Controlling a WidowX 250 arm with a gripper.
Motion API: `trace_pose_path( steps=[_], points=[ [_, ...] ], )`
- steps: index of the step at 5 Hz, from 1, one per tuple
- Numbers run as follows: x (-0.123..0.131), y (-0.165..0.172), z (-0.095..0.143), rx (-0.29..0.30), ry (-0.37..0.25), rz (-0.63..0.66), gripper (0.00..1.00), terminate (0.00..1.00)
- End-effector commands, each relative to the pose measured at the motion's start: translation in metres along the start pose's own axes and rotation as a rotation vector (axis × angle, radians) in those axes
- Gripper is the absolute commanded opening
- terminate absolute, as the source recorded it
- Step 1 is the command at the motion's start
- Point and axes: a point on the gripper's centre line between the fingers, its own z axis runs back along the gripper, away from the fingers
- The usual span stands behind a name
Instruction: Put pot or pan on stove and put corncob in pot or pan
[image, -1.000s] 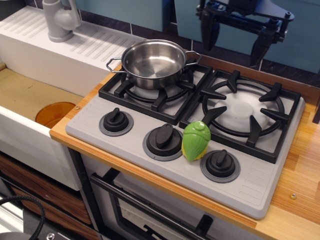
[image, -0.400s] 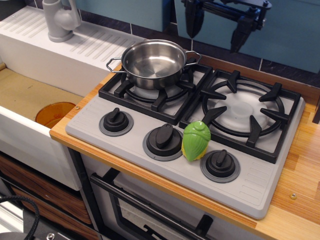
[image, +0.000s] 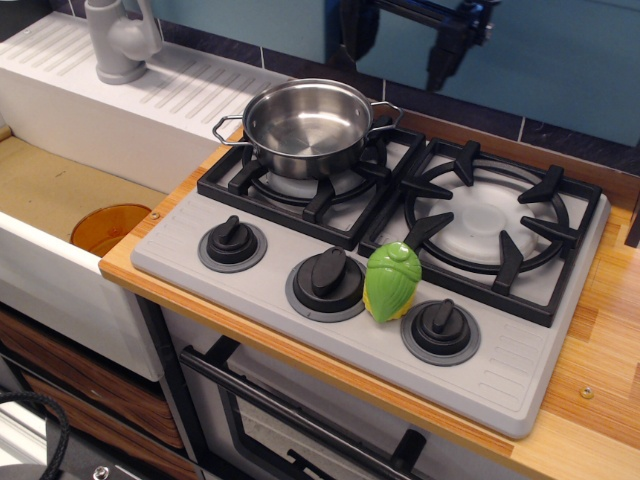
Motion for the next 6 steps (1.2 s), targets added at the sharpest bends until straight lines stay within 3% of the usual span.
trace_pose_path(
  steps=[1, 3, 6],
  points=[
    [0.017, 0.018, 0.002, -0.012, -0.081, -0.013, 1.0, 0.0],
    [0.016, 0.017, -0.025, -0.005, -0.119, 0.007, 1.0, 0.0],
    [-0.005, 0.009, -0.063, 0.002, -0.189, 0.053, 1.0, 0.0]
  ],
)
